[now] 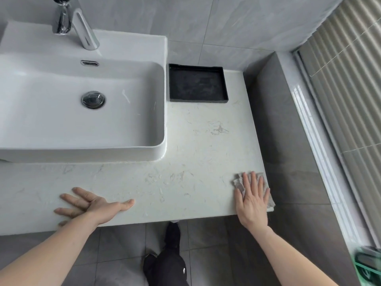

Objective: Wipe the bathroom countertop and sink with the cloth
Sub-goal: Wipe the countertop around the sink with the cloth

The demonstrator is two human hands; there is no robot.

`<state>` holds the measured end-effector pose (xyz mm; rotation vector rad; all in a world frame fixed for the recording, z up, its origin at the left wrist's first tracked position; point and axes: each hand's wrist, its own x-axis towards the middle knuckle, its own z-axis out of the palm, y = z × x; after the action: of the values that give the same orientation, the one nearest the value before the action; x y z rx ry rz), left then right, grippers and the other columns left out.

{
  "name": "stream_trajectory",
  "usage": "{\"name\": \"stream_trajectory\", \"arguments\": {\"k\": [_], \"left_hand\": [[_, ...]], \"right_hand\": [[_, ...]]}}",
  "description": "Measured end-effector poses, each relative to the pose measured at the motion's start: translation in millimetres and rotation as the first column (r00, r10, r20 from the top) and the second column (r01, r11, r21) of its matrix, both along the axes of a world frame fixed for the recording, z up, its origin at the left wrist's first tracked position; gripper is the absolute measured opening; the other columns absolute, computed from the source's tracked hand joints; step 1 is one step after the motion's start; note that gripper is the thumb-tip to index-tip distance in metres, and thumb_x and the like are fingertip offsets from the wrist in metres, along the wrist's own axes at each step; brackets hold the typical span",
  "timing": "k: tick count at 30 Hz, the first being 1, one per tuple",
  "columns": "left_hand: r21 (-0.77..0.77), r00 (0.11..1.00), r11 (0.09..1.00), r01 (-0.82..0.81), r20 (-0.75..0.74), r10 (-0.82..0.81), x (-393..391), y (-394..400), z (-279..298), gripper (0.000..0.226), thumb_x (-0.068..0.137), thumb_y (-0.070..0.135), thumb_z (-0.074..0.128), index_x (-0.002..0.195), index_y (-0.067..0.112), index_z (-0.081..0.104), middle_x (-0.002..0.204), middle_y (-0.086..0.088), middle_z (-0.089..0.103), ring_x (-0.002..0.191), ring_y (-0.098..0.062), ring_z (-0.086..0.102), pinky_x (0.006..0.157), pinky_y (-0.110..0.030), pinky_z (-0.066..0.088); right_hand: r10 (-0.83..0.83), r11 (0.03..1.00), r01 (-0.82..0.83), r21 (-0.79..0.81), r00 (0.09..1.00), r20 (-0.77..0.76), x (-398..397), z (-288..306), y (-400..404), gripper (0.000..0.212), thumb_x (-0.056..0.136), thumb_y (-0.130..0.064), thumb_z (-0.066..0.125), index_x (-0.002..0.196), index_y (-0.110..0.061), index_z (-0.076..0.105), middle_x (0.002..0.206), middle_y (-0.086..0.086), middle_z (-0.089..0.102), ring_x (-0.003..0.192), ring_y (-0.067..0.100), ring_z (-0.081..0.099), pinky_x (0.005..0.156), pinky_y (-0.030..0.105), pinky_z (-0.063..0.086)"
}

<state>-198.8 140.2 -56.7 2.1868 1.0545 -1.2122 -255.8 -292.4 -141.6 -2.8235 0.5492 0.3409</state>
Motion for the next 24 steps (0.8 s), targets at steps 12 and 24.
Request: {"name": "stream_trajectory", "arguments": {"k": [12, 24], "left_hand": [[-0.006, 0.998, 1.0, -0.011, -0.063, 0.011, 10, -1, 3, 0.183, 0.03, 0.093, 0.073, 0.15, 0.009, -0.037, 0.156, -0.021, -0.044, 0.145, -0.053, -0.032, 0.118, -0.068, -0.006], [0.015, 0.998, 1.0, -0.005, -0.055, 0.006, 12, -2, 6, 0.18, 0.035, 0.092, 0.073, 0.15, 0.007, -0.036, 0.155, -0.023, -0.044, 0.144, -0.055, -0.031, 0.117, -0.069, -0.006]], "right_hand": [[-0.176, 0.983, 0.176, 0.044, 0.984, -0.015, 45, -1, 97, 0.07, 0.104, -0.052, 0.018, 0.164, -0.029, -0.01, 0.171, 0.001, -0.021, 0.158, 0.025, -0.021, 0.127, 0.056, -0.01], [0.313, 0.927, -0.319, 0.196, 0.948, 0.064, 45, 1, 225, 0.067, 0.104, -0.038, 0.037, 0.165, -0.032, 0.01, 0.174, -0.004, -0.005, 0.16, 0.022, -0.013, 0.126, 0.056, 0.0]]}}
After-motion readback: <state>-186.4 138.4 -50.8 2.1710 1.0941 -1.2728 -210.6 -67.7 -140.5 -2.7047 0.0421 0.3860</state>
